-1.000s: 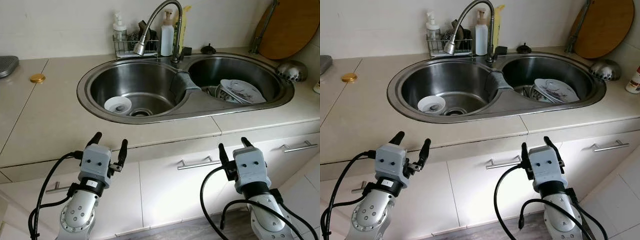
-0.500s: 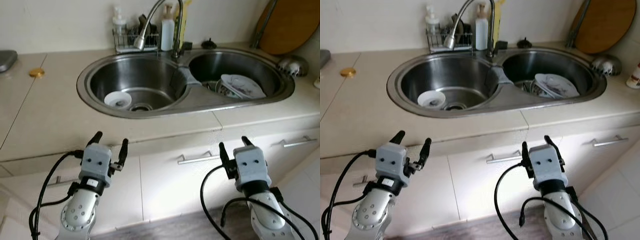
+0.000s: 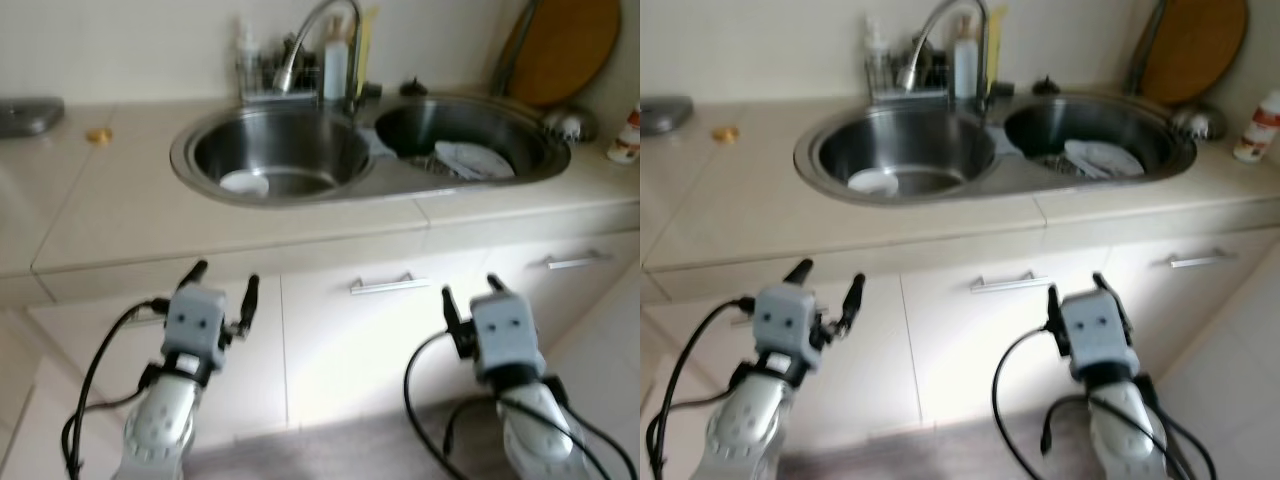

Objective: Kitchen organization

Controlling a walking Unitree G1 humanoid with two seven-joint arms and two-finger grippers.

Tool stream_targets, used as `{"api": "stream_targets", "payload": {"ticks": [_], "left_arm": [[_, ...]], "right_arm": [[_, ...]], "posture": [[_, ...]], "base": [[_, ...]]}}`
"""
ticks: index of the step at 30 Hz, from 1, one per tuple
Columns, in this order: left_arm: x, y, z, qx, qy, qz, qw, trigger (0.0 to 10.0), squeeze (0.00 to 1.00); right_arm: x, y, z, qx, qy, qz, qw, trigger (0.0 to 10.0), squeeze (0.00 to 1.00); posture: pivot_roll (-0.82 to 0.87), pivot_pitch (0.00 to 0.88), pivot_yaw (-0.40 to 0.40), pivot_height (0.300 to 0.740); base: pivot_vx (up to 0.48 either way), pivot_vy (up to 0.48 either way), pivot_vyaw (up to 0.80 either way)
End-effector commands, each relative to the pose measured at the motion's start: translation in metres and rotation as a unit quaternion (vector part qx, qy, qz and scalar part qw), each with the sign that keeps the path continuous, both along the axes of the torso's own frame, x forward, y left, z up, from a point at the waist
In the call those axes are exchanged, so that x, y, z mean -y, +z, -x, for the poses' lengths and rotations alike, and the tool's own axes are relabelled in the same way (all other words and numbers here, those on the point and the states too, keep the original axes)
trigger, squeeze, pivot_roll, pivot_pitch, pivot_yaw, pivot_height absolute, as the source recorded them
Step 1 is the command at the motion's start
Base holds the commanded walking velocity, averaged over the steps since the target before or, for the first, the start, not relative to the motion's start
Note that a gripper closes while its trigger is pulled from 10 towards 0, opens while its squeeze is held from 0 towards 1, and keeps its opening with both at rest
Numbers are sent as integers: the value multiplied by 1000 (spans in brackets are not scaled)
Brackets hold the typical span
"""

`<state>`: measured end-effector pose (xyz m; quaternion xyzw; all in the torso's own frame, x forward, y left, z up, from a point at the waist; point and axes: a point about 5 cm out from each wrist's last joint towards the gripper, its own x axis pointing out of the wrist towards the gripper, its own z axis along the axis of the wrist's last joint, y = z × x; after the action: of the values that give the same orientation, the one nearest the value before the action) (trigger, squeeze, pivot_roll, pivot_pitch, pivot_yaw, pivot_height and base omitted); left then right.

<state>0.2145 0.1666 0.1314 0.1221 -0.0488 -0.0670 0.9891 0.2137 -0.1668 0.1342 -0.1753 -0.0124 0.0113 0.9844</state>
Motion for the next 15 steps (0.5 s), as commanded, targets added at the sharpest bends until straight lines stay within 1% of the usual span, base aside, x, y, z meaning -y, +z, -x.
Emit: {"api": "stream_targets", "payload": {"ticks": [1, 4, 15], "left_arm": [[2, 1, 0, 0, -3, 5, 1000, 10000, 0], [2, 1, 0, 0, -3, 5, 1000, 10000, 0], [2, -3, -1, -8, 2, 4, 1000, 10000, 0]], "right_arm": [[2, 2, 0, 1, -3, -1, 1000, 10000, 0], [3, 2, 0, 1, -3, -1, 1000, 10000, 0], [3, 0, -1, -2, -4, 0, 1000, 10000, 0]], "posture": [[98, 0, -44, 740], [97, 0, -45, 740], [95, 0, -42, 740]], "base": [[-247, 0, 0], [-247, 0, 0], [0, 0, 0]]}}
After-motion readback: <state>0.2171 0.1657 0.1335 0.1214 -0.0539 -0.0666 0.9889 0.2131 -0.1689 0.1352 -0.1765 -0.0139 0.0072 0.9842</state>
